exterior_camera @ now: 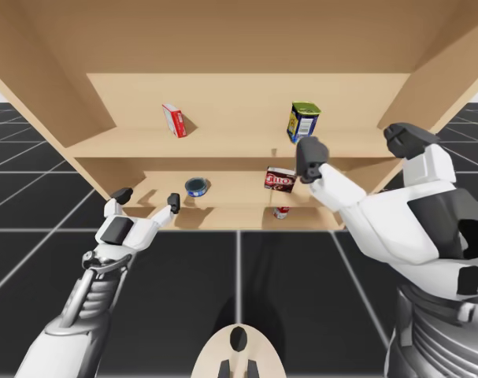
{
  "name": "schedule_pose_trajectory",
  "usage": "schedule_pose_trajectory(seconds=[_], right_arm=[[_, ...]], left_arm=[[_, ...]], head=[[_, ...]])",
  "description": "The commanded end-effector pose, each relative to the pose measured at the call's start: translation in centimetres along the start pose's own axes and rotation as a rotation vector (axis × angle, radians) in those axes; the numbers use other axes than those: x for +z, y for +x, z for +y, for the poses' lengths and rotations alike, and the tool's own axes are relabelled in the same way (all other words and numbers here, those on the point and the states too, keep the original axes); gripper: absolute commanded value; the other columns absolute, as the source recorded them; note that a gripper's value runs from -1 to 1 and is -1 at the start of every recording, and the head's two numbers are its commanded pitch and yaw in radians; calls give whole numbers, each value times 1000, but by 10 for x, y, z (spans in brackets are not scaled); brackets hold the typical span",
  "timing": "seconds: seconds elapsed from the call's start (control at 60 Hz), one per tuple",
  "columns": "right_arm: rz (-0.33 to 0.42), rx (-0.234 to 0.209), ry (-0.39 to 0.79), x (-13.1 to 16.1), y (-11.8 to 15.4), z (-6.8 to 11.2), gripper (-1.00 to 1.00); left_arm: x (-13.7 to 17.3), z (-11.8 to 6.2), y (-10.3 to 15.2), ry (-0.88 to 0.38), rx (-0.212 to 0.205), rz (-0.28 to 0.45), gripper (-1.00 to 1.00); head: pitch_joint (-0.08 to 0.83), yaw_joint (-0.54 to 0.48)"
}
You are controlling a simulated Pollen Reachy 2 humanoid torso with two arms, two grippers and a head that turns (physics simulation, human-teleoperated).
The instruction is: Find the potted meat can on the shelf and bring it to me.
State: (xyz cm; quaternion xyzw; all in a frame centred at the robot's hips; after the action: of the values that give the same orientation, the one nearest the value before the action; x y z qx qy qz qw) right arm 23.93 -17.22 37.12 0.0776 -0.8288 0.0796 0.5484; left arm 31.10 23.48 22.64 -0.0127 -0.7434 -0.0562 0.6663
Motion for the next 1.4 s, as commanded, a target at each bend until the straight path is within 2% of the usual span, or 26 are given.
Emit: schedule_pose_trajectory(seconds=[0.017,0.1,0.483,0.85,1.083,1.15,1.167,1.183,1.2,1.217,1.4], right_arm=[[228,-17,-62,-20,9,2,-1000],[259,-36,-65,-33,4,0,-1000],[375,-64,-85,-82,-17,5,-1000],[502,-37,-147,-124,-46,9,-1000],[538,-15,-158,-137,-57,8,-1000],[557,12,-124,-138,-60,9,-980],[551,14,-131,-137,-61,9,-890],[551,14,-131,-137,-61,9,-890],[537,9,-148,-137,-61,11,278],[534,11,-145,-136,-61,11,986],[506,14,-130,-130,-53,13,1000]], left_arm=[[0,0,0,1,3,1,-1000],[0,0,0,1,4,0,-1000],[0,2,1,10,8,1,-1000],[1,5,3,12,22,-2,-1000],[2,7,5,12,26,-6,-1000],[2,7,5,11,26,-6,-1000],[2,7,5,11,26,-6,-1000],[2,7,5,11,26,-6,-1000],[2,7,5,11,26,-7,-1000],[2,7,5,11,26,-7,-1000],[2,6,5,14,24,-8,-1000]], head=[[150,-244],[150,-244],[152,-246],[164,-239],[171,-235],[175,-233],[175,-233],[175,-233],[175,-234],[176,-235],[180,-236]])
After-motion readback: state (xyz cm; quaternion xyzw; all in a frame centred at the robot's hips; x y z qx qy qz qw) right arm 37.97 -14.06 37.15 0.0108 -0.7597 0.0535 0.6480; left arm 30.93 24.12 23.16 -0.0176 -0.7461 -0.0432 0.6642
